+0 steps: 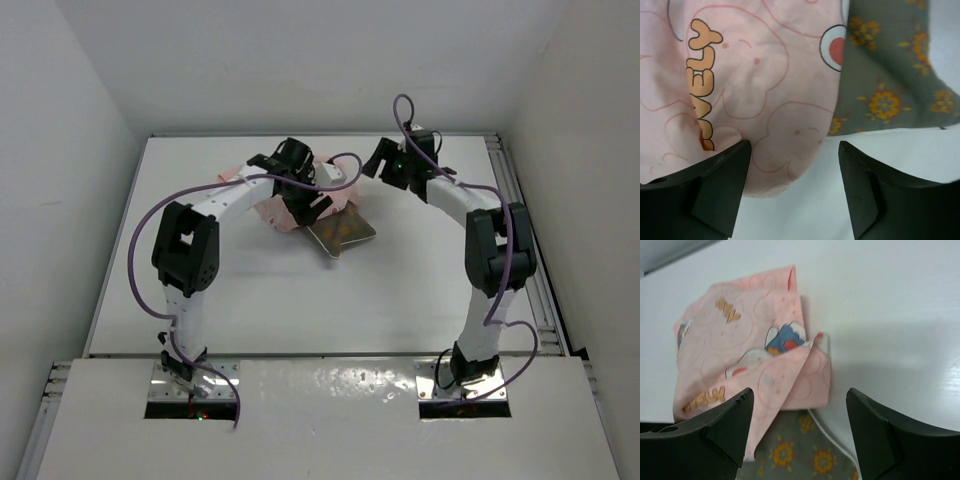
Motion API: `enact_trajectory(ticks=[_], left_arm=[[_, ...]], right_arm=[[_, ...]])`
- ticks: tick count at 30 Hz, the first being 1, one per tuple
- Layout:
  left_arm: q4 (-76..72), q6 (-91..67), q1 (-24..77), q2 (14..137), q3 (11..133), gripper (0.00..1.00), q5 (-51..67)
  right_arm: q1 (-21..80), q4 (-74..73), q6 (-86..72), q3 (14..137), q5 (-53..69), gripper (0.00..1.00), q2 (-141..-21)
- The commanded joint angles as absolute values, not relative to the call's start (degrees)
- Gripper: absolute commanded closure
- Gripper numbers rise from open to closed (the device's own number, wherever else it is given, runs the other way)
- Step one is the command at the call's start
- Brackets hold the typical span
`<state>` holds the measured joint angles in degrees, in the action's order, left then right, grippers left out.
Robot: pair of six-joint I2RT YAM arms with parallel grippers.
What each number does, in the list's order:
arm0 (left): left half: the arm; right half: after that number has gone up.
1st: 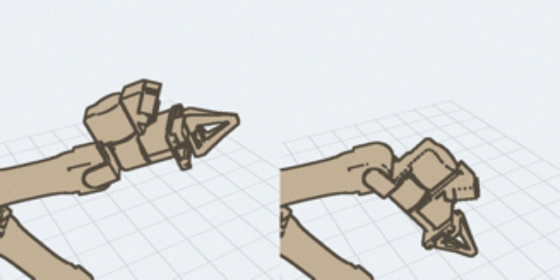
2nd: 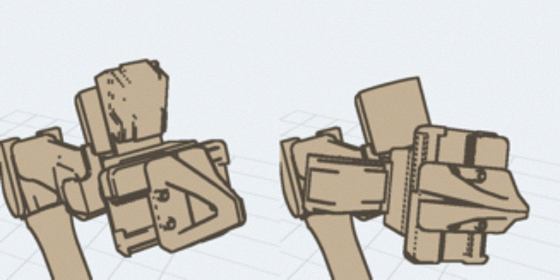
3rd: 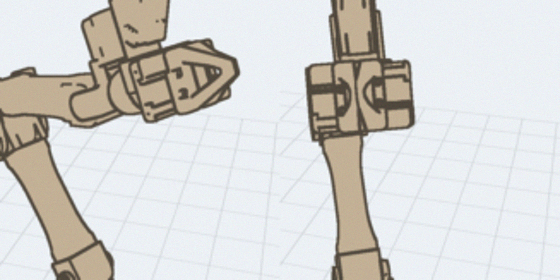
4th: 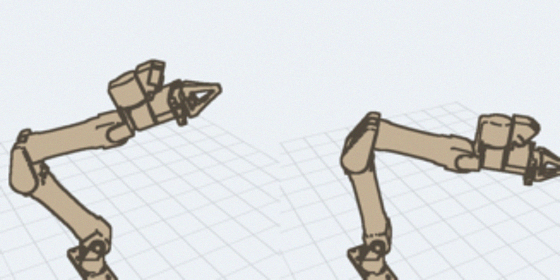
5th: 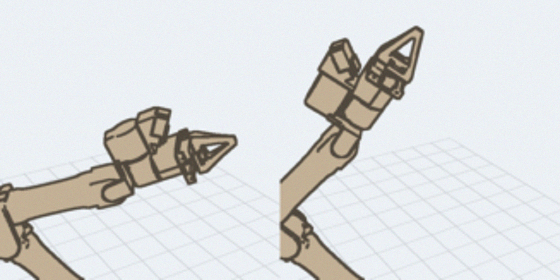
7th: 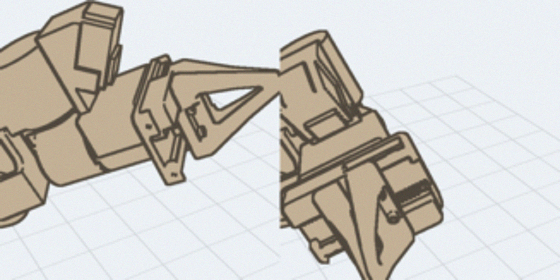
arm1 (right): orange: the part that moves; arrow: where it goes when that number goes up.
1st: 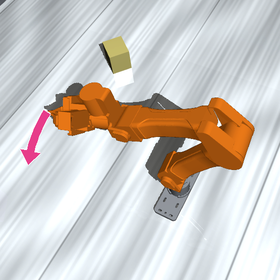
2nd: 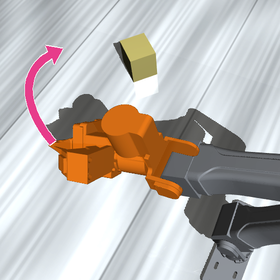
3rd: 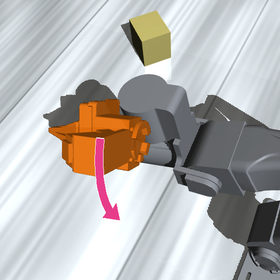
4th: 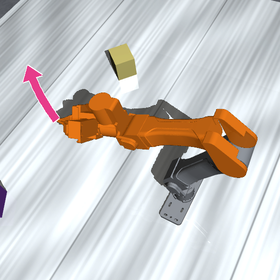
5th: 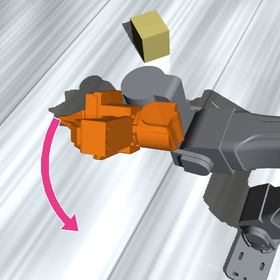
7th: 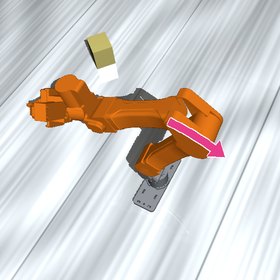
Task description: Put the pillow into the pillowcase
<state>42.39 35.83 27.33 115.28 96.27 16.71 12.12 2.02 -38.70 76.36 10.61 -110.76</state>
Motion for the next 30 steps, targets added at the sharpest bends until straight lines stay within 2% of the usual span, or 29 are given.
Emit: enact_trajectory(ticks=[1, 3, 7, 8, 11, 12, 13, 17, 18, 19, 22, 23, 25, 26, 27, 30], left_arm=[[38.2, 37.9, 27.7, 114.7, 94.3, 0.3, 11.9], [37.5, 38.2, 27.9, 115.1, 92.9, 0.31, 10.2], [36.2, 37.7, 27.9, 115.2, 90.6, 0.51, 7.0], [36.6, 37.4, 27.9, 115.0, 90.6, 0.52, 7.9], [38.3, 36.5, 27.8, 114.8, 91.1, 0.49, 13.3], [38.8, 36.3, 27.8, 114.7, 91.3, 0.42, 14.5], [39.5, 35.9, 27.8, 114.8, 91.4, 0.39, 16.1], [37.4, 35.5, 27.8, 115.1, 88.7, 0.36, 16.5], [36.6, 35.4, 27.6, 115.2, 87.4, 0.37, 17.1], [35.5, 35.0, 27.1, 115.7, 86.3, 0.39, 18.2], [35.4, 34.2, 26.8, 116.9, 86.7, 0.49, 19.1], [35.6, 34.0, 26.5, 117.2, 87.5, 0.67, 18.9], [36.1, 33.2, 26.2, 117.7, 88.4, 0.89, 18.3], [36.7, 32.9, 25.7, 117.7, 90.1, 1.0, 18.3], [38.8, 32.1, 25.1, 117.7, 91.3, 1.0, 19.3], [46.9, 31.8, 22.9, 116.5, 98.4, 1.0, 24.6]], right_arm=[[12.6, 0.9, -41.0, 82.7, 7.6, 0.27, -114.5], [12.9, 0.8, -43.0, 86.2, 6.3, 0.26, -117.4], [12.9, 0.2, -50.1, 91.3, 5.7, 0.26, -126.8], [13.0, 0.3, -51.2, 92.0, 6.1, 0.26, -128.1], [14.5, 0.3, -54.6, 93.3, 7.2, 0.23, -131.9], [14.7, 0.3, -55.1, 93.5, 7.2, 0.23, -132.4], [14.9, 0.7, -55.6, 93.6, 7.4, 0.22, -133.3], [16.7, 1.8, -54.9, 93.4, 8.0, 0.23, -134.0], [16.8, 1.9, -55.0, 93.3, 8.1, 0.26, -133.9], [17.0, 2.5, -55.5, 92.3, 8.7, 0.36, -133.9], [17.1, 3.7, -56.5, 90.2, 10.0, 0.5, -132.9], [17.1, 3.9, -56.5, 88.2, 9.8, 0.59, -131.7], [16.9, 6.0, -56.3, 85.3, 7.1, 0.75, -129.6], [16.8, 7.3, -56.4, 81.9, 6.2, 0.91, -127.3], [16.6, 8.8, -56.2, 80.4, 5.5, 0.98, -126.0], [15.9, 8.7, -54.2, 77.2, 3.5, 1.0, -120.3]])
